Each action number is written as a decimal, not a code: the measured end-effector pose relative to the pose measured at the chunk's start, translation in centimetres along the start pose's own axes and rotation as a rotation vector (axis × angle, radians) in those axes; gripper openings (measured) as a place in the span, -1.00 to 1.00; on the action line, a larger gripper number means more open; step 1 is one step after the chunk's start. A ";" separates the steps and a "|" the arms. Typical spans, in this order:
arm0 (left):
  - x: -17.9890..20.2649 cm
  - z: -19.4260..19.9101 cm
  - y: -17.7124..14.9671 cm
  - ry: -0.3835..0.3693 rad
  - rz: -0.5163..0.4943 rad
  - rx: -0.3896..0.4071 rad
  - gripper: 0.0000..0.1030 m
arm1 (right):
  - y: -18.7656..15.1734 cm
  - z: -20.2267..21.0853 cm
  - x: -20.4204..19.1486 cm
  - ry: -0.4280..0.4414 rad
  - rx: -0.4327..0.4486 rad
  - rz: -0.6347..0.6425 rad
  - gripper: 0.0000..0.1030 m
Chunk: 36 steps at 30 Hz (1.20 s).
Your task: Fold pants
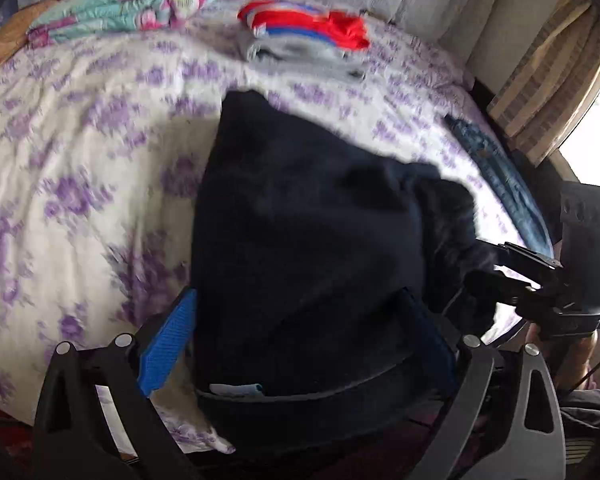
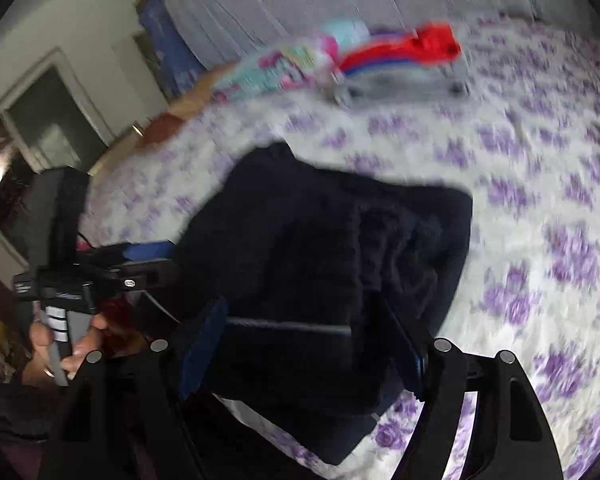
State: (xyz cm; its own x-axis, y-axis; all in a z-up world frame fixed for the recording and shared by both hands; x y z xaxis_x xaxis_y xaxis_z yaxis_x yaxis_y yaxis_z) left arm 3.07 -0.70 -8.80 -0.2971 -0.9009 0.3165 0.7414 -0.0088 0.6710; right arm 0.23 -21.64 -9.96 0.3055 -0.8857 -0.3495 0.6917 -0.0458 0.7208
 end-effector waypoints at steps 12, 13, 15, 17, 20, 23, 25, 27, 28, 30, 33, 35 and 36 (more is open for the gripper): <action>-5.1 0.6 3.4 -0.233 0.209 0.007 0.90 | 1.2 3.6 8.1 0.153 0.119 -0.338 0.93; -5.5 -1.1 3.4 -0.249 0.235 -0.018 0.90 | 0.8 2.0 8.7 0.170 0.086 -0.378 0.93; -5.6 -4.0 3.2 -0.257 0.246 -0.046 0.90 | 0.4 -0.2 8.7 0.189 0.074 -0.393 0.93; -4.0 -4.5 3.6 -0.280 0.194 -0.015 0.90 | 0.9 -1.1 7.3 0.241 0.084 -0.360 0.93; -1.7 -5.6 3.7 -0.261 0.135 -0.035 0.91 | 1.3 -2.7 5.1 0.257 0.024 -0.313 0.93; -2.1 -5.0 3.8 -0.322 0.171 -0.031 0.90 | 1.0 -3.4 3.3 0.280 -0.033 -0.240 0.68; -2.7 -4.5 3.4 -0.348 0.203 -0.030 0.87 | 0.7 -3.2 2.9 0.312 -0.045 -0.230 0.04; -2.1 -4.0 2.9 -0.268 0.153 -0.013 0.61 | 1.0 -2.5 2.8 0.295 -0.018 -0.218 -0.05; -1.7 -3.4 3.0 -0.248 0.140 0.006 0.54 | 1.3 -2.2 2.7 0.291 -0.001 -0.222 -0.09; -1.1 -1.9 4.0 -0.270 0.152 0.050 0.47 | 2.2 -1.0 2.4 0.303 0.045 -0.209 -0.12; 0.6 0.1 6.4 -0.350 0.152 0.074 0.22 | 5.0 0.8 1.4 0.317 0.090 -0.166 -0.13; 2.4 1.1 8.5 -0.312 0.079 0.110 0.22 | 7.5 2.1 1.2 0.317 0.136 -0.134 -0.13; 3.0 1.4 9.6 -0.309 0.063 0.122 0.22 | 9.0 2.6 1.3 0.309 0.159 -0.116 -0.13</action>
Point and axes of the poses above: each gripper's, at about its wrist camera, not at the fingertips, and z roughly against the way its jaws point, x to its right, y to its top, the point moved 2 cm from there along -z, roughly the way its jaws point, and after that the axes turned 14 degrees about x, right-handed, at the moved point
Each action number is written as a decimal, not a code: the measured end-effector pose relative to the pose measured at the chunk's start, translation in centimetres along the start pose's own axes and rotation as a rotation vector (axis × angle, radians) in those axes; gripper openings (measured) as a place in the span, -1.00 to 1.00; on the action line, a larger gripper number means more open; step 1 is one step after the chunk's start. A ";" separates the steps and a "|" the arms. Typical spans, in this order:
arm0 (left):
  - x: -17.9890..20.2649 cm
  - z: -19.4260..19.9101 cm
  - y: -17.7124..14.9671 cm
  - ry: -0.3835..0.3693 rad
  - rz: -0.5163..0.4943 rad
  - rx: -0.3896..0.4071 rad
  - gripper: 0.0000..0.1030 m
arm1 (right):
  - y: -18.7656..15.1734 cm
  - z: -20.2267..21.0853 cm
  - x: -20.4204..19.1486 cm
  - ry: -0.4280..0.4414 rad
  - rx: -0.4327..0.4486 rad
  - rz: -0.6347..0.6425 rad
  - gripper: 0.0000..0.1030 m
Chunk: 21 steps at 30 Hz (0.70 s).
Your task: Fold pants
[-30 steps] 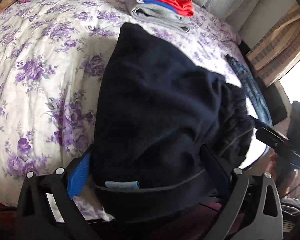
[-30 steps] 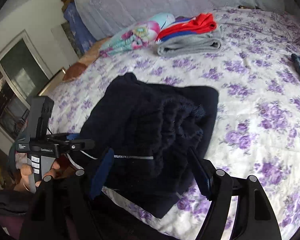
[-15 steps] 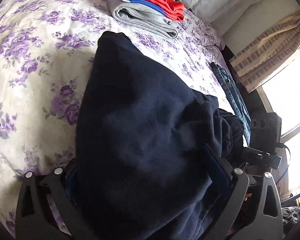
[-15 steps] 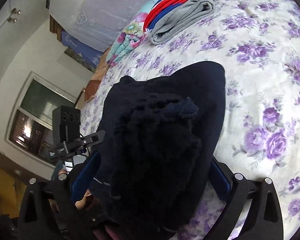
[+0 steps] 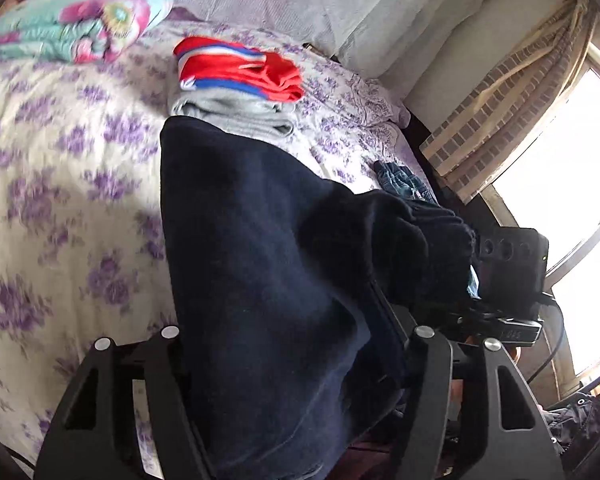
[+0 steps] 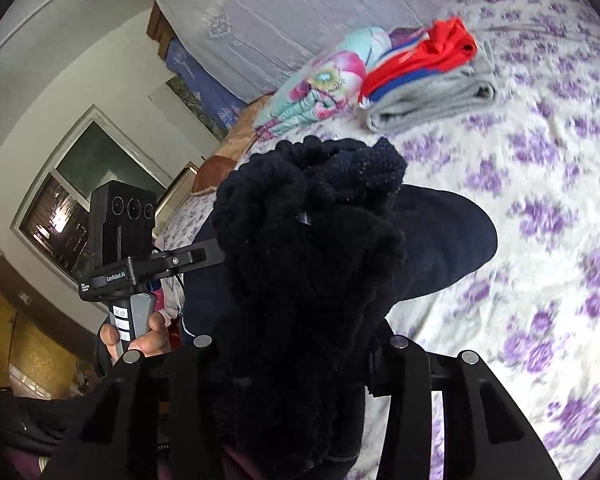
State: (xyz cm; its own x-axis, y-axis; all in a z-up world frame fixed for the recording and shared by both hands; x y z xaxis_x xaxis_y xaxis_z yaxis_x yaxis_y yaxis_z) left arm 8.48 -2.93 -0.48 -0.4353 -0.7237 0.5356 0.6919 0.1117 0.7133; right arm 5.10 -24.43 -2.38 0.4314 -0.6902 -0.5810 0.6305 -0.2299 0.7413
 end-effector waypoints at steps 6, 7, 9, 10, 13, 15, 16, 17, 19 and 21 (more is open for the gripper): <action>1.9 -2.9 10.4 0.001 -0.061 0.067 0.22 | 11.4 -0.9 -0.3 -0.047 0.102 0.115 -0.13; 2.2 -3.5 12.1 0.003 -0.077 0.083 0.22 | 13.7 -1.4 -0.3 -0.057 0.120 0.135 -0.12; 2.7 -4.9 17.2 0.011 -0.113 0.140 0.22 | 18.2 -2.5 0.1 -0.071 0.158 0.167 -0.12; 2.5 -5.3 19.0 0.013 -0.125 0.160 0.24 | 20.5 -3.6 0.5 -0.084 0.172 0.189 -0.11; 0.3 -9.2 24.4 0.034 -0.105 0.197 0.31 | 25.3 -7.4 3.4 -0.146 0.199 0.214 -0.07; -2.9 -13.6 26.9 0.059 -0.049 0.185 0.38 | 27.1 -11.7 6.6 -0.215 0.186 0.232 0.04; -5.1 -16.3 27.6 0.078 -0.015 0.168 0.47 | 27.5 -13.8 8.7 -0.273 0.178 0.232 0.18; -7.1 -18.9 27.9 0.099 0.012 0.144 0.52 | 27.4 -16.0 11.3 -0.355 0.169 0.221 0.27; -13.2 -25.2 26.6 0.192 0.129 0.044 0.50 | 25.9 -19.8 16.7 -0.581 0.110 0.202 0.40; -17.8 -28.2 24.9 0.214 0.277 -0.030 0.53 | 25.1 -19.9 18.7 -0.573 0.177 0.157 0.38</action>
Point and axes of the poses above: each gripper's, at about its wrist camera, not at the fingertips, and z roughly against the way its jaws point, x to its right, y to its top, the point moved 2 cm from there along -z, roughly the way its jaws point, and after that the axes turned 14 degrees about x, right-handed, at the moved point
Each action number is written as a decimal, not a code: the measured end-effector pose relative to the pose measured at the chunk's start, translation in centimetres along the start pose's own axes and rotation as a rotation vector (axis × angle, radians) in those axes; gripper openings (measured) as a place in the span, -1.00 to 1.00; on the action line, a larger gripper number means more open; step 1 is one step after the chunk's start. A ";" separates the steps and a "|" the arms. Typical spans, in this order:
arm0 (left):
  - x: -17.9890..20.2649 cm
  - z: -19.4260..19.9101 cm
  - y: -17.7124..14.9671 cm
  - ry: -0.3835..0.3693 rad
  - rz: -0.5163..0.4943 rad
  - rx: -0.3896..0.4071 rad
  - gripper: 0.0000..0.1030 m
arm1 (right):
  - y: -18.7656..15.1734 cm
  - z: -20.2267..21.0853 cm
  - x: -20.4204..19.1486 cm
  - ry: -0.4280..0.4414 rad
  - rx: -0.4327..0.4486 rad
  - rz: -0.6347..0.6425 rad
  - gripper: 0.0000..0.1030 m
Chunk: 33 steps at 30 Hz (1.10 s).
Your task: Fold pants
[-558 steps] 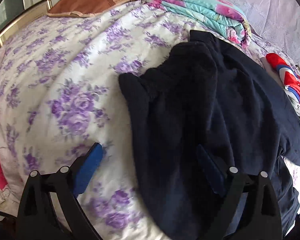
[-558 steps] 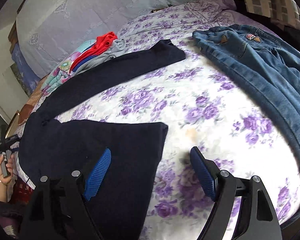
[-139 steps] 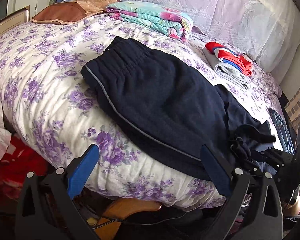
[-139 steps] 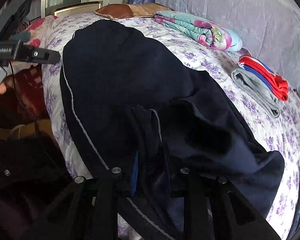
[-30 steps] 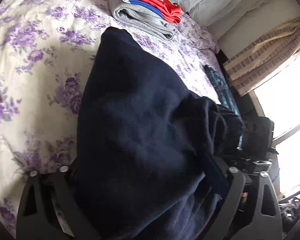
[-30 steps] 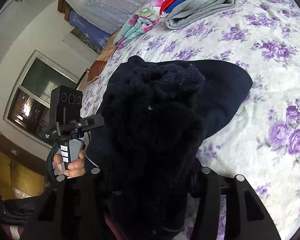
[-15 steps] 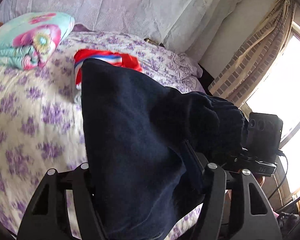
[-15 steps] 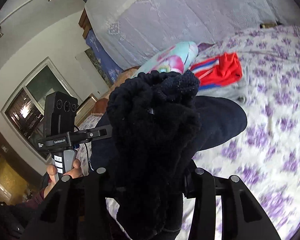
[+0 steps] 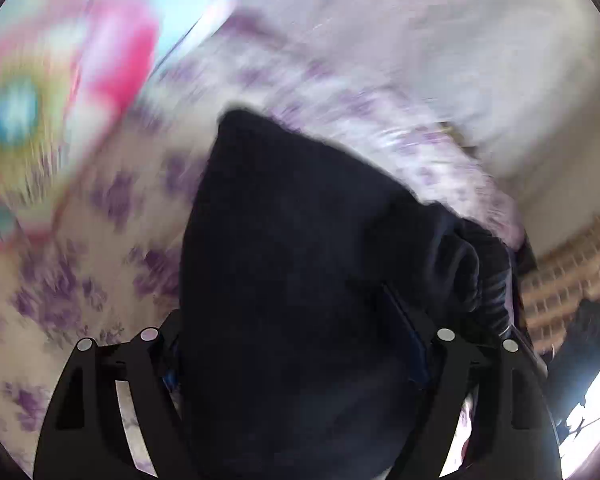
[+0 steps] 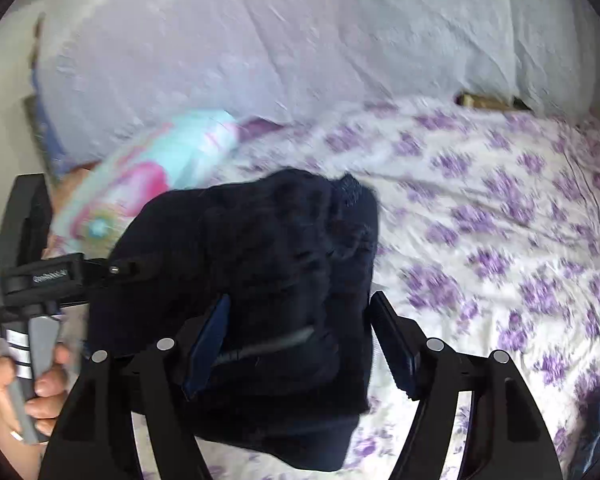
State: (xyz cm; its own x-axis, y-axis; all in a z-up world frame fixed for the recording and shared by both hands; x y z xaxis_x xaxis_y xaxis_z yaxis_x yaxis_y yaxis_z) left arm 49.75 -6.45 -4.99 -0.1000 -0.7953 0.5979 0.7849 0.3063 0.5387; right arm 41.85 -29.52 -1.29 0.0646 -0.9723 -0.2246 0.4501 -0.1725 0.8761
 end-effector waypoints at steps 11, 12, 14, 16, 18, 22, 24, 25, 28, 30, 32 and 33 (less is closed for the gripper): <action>3.9 20.0 -1.9 -0.053 -0.171 0.254 0.71 | 2.9 22.9 -0.9 0.020 0.314 0.027 0.68; 5.8 23.6 -3.8 -0.042 -0.244 0.306 0.76 | 2.7 26.2 -1.4 0.014 0.346 0.049 0.80; 9.2 30.7 -7.8 -0.023 -0.347 0.421 0.91 | 1.8 32.8 -2.8 0.010 0.404 0.098 0.93; 11.6 36.8 -11.1 -0.050 -0.389 0.489 0.91 | 0.9 39.2 -4.3 0.047 0.429 0.139 0.93; 14.2 42.8 -14.8 -0.031 -0.441 0.548 0.91 | -0.1 44.8 -5.5 0.074 0.453 0.179 0.93; 17.2 51.7 -21.9 -0.025 -0.528 0.606 0.91 | -2.9 54.4 -6.6 0.118 0.505 0.221 0.93; 17.3 54.1 -25.5 0.005 -0.553 0.613 0.91 | -5.2 57.0 -6.6 0.136 0.495 0.227 0.93; 17.0 54.3 -26.8 0.020 -0.551 0.609 0.91 | -6.4 57.5 -6.5 0.142 0.473 0.226 0.93; 14.8 52.3 -30.5 0.078 -0.538 0.556 0.91 | -10.4 56.5 -5.8 0.152 0.390 0.174 0.93; 12.8 49.3 -32.5 0.144 -0.527 0.527 0.91 | -13.2 54.7 -5.4 0.126 0.373 0.151 0.93; 10.7 46.6 -34.1 0.169 -0.517 0.515 0.91 | -15.9 52.4 -5.4 0.048 0.384 0.169 0.93; 9.5 45.0 -34.7 0.189 -0.503 0.520 0.91 | -17.2 51.3 -5.7 0.013 0.390 0.189 0.93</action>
Point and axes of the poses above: each gripper's, at about its wrist camera, not at the fingertips, and z roughly against the way its jaws point, x to its right, y to its top, the point moved 2 cm from there along -z, roughly the way its jaws point, and after that the axes turned 14 degrees about x, right-handed, at the moved point
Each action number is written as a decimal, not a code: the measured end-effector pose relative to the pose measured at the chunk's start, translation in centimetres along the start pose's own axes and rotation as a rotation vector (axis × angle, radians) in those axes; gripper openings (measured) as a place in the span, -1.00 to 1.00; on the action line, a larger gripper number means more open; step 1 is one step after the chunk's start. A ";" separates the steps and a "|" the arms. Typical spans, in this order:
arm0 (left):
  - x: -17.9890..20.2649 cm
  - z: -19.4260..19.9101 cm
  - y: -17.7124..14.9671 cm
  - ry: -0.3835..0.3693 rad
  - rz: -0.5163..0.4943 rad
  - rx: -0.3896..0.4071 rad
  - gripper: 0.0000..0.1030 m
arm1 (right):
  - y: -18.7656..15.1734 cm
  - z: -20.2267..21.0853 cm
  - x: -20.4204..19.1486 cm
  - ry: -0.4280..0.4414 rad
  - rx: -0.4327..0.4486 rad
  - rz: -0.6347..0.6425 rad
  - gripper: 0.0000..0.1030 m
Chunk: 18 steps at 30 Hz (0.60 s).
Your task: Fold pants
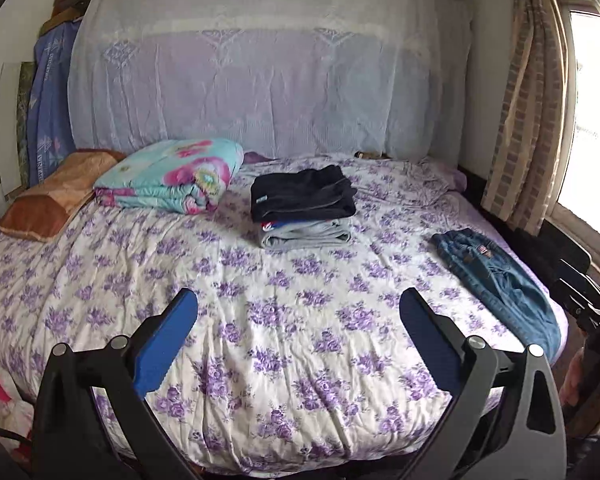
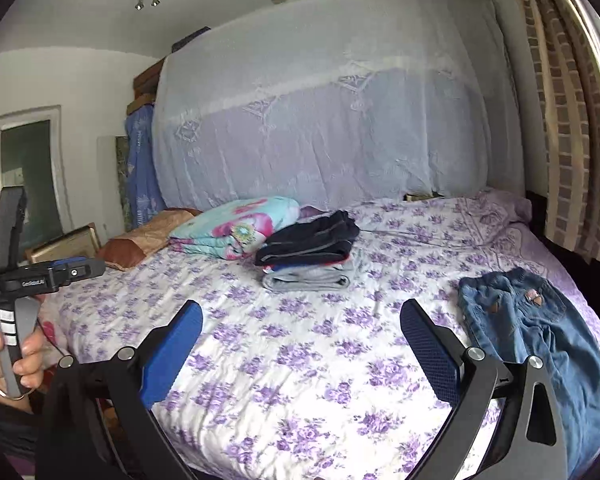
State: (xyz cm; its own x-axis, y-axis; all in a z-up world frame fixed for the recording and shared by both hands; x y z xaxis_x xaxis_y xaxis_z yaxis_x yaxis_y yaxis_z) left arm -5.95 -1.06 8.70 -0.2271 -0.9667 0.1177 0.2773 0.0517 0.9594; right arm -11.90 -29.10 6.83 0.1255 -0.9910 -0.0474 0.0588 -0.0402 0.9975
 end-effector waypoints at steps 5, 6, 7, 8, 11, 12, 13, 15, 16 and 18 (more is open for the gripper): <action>-1.2 -4.7 -5.3 0.158 -0.014 -0.049 0.91 | -5.5 -4.2 -1.9 -0.087 -0.095 0.091 0.93; -1.4 -5.4 -6.0 0.191 -0.039 -0.058 0.91 | -6.0 -4.7 -1.8 -0.115 -0.097 0.100 0.93; -1.5 -5.7 -6.3 0.219 -0.059 -0.058 0.91 | -6.3 -4.9 -1.7 -0.138 -0.090 0.102 0.93; -1.8 -5.9 -6.7 0.243 -0.071 -0.057 0.91 | -6.6 -5.1 -1.5 -0.151 -0.089 0.093 0.93; -2.1 -6.4 -7.0 0.251 -0.075 -0.073 0.91 | -7.3 -6.0 -0.3 -0.156 -0.125 0.028 0.93; -2.2 -6.6 -7.1 0.256 -0.081 -0.078 0.91 | -7.5 -6.3 0.0 -0.163 -0.136 0.014 0.93; -2.1 -6.6 -7.2 0.266 -0.091 -0.078 0.91 | -7.7 -6.5 0.3 -0.170 -0.144 0.006 0.93; -2.1 -6.9 -7.6 0.298 -0.125 -0.078 0.91 | -8.0 -6.7 0.9 -0.188 -0.150 -0.011 0.93; -2.1 -7.0 -7.7 0.302 -0.138 -0.086 0.91 | -8.1 -6.9 1.1 -0.193 -0.154 -0.017 0.93; -1.9 -7.4 -8.1 0.282 -0.148 -0.108 0.91 | -8.3 -7.2 1.3 -0.194 -0.163 -0.024 0.93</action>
State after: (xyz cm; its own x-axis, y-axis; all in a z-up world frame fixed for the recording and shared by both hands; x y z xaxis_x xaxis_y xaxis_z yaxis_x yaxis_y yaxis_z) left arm -0.81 -1.49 -1.16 -0.0090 -0.9938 -0.1112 0.3614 -0.1069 0.9263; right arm -5.14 -29.16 -1.89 -0.0693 -0.9966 -0.0440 0.2206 -0.0583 0.9736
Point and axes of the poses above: each gripper's, at about its wrist camera, not at the fingertips, and z roughly against the way its jaws point, x to its right, y to its top, the point moved 2 cm from there along -z, roughly the way its jaws point, and after that the axes turned 14 degrees about x, right-handed, at the moved point
